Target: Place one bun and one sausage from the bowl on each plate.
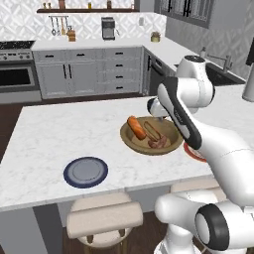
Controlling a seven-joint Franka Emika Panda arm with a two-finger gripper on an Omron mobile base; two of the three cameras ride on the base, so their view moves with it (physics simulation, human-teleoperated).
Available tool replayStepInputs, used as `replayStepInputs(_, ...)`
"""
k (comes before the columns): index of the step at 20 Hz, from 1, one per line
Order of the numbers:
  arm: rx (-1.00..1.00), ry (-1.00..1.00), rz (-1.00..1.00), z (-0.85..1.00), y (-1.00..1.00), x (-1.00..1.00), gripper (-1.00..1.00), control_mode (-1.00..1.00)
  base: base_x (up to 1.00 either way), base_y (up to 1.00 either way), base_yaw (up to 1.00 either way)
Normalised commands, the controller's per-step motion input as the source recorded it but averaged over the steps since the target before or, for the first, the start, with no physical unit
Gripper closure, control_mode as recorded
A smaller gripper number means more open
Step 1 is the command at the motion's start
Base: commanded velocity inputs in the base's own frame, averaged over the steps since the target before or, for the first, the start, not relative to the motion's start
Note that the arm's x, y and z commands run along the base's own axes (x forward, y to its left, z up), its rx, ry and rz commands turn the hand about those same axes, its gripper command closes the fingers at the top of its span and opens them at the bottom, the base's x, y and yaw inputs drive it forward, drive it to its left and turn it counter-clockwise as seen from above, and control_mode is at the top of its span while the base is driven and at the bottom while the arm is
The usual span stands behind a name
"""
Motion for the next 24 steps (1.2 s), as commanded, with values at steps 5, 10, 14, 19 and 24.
replayStepInputs(5, 0.0, 0.0, 0.0, 0.0, 0.0, 0.0, -1.0, 1.0, 0.96, 0.0, 0.0)
replayStepInputs(10, 0.0, 0.0, 0.0, 0.0, 0.01, 0.6, -1.0, -1.0, 0.4, 0.0, 0.0)
replayStepInputs(14, 0.0, 0.1, 0.0, -0.26, 0.2, 1.0, -1.0, -1.0, 0.0, 0.0, 0.0)
replayStepInputs(19, 0.0, 0.05, 0.01, -0.65, 0.32, 1.0, -1.0, -1.0, 0.0, 0.0, 0.0)
replayStepInputs(24, 0.0, -0.04, 0.06, -0.64, -0.01, 1.0, -1.0, -1.0, 0.0, 0.0, 0.0)
